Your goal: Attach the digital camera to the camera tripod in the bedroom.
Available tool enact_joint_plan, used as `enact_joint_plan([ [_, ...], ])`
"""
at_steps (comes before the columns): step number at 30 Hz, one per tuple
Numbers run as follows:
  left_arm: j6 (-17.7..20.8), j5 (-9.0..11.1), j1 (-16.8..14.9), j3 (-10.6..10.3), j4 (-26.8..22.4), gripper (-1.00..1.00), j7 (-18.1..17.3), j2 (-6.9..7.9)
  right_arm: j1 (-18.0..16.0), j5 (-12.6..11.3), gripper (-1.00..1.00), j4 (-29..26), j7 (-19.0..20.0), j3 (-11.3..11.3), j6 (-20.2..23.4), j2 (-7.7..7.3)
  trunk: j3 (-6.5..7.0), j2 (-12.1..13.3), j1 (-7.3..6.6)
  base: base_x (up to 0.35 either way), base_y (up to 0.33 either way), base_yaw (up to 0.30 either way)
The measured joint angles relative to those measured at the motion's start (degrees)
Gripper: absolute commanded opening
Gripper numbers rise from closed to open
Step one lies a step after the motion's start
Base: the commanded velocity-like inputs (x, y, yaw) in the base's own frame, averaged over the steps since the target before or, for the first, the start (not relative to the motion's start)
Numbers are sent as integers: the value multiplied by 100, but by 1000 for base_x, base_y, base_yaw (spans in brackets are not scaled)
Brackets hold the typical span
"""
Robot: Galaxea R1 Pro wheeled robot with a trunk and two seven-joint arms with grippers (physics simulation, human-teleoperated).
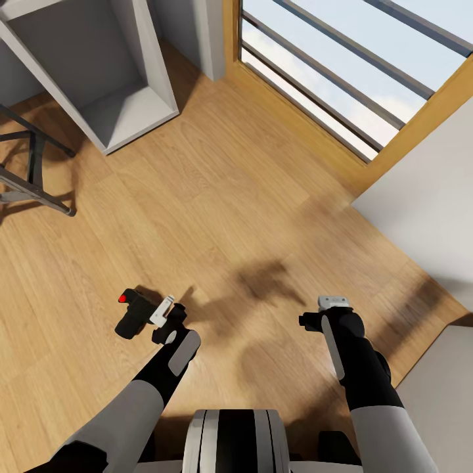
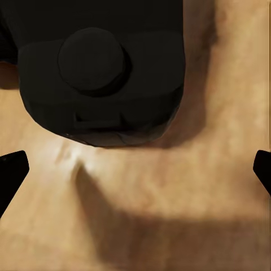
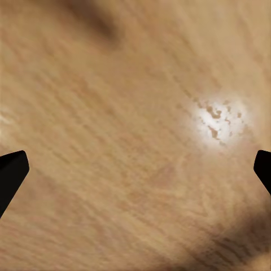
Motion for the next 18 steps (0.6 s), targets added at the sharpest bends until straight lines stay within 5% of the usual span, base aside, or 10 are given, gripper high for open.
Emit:
enact_joint_plan([
  [9,-126,-3,0,13,0,100,-3,0,0,0,100,0,0,0,-3,-1,0,0,0,0,0,0],
  [18,-320,-9,0,45,1,100,-11,160,0,-1,100,0,0,0,-10,0,0,0,0,0,0,0],
])
